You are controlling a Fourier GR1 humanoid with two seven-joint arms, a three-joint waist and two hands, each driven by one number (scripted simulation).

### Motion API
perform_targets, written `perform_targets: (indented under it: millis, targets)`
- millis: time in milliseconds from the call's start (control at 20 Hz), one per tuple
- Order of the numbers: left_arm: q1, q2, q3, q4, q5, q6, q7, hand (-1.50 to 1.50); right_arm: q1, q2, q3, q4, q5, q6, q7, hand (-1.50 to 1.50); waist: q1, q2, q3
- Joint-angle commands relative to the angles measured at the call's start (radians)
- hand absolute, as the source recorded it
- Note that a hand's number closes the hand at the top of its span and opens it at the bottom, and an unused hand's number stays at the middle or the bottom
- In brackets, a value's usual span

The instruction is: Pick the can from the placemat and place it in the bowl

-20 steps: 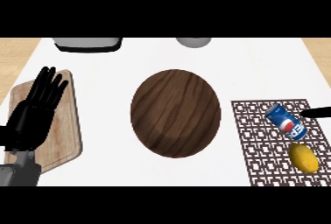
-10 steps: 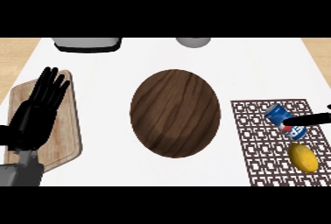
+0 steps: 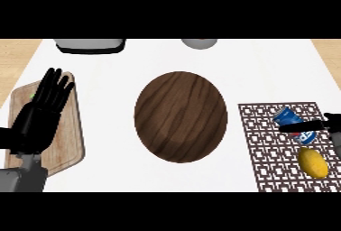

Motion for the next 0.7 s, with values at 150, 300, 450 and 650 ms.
perform_targets:
  millis: [150,300,450,650]
  targets:
    - [0.046,-0.011,0.002,-0.04,-0.02,-0.007,0.002,0.0,-0.022,0.019,-0.028,0.031,-0.005,0.015,0.169,-1.5,-0.001,-0.001,0.0]
    - [-0.002,-0.018,0.012,-0.007,-0.023,-0.013,-0.001,0.0,-0.055,0.057,-0.032,0.111,0.005,0.033,0.124,-1.5,0.0,0.001,0.0]
    - [-0.021,-0.022,0.024,0.023,-0.022,-0.02,-0.002,0.0,-0.051,0.057,-0.046,0.139,-0.012,0.077,0.103,1.5,-0.001,0.001,0.0]
    - [0.018,-0.002,0.043,0.047,-0.009,-0.089,-0.042,0.0,-0.121,0.052,0.01,0.216,0.034,0.175,0.045,1.5,0.011,0.003,0.0]
